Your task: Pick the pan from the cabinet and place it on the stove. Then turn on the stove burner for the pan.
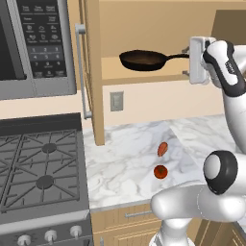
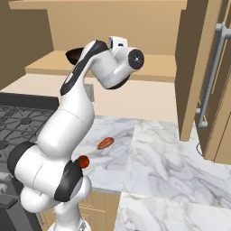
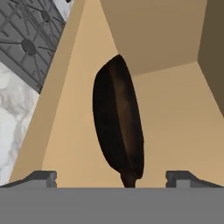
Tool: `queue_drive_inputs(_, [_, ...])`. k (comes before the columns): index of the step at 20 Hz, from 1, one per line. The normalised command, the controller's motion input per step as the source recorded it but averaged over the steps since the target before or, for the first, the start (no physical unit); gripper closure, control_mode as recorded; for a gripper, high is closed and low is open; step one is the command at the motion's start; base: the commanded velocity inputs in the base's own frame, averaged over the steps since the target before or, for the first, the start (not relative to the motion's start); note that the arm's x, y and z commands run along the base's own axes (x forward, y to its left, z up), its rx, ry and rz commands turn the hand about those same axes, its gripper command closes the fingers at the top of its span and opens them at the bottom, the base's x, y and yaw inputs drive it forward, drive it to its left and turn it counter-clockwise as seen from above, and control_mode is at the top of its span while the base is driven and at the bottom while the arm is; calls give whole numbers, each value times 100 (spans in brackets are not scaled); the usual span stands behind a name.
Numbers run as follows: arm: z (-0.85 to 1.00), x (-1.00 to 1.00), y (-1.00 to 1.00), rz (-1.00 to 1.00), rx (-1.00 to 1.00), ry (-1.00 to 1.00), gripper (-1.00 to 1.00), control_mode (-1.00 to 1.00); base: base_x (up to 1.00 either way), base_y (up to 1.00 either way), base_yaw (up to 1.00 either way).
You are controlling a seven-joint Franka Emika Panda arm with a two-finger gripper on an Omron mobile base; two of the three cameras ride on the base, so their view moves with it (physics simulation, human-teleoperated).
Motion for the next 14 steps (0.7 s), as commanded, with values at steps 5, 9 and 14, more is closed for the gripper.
queue_drive_inputs(5, [0,24,0,-2,-4,-3,-100,-100,0,0,0])
queue_drive_inputs(9, [13,24,0,-2,-2,-6,-100,-100,0,0,0])
queue_drive_inputs(14, [5,35,0,-2,-1,-1,-100,-100,0,0,0])
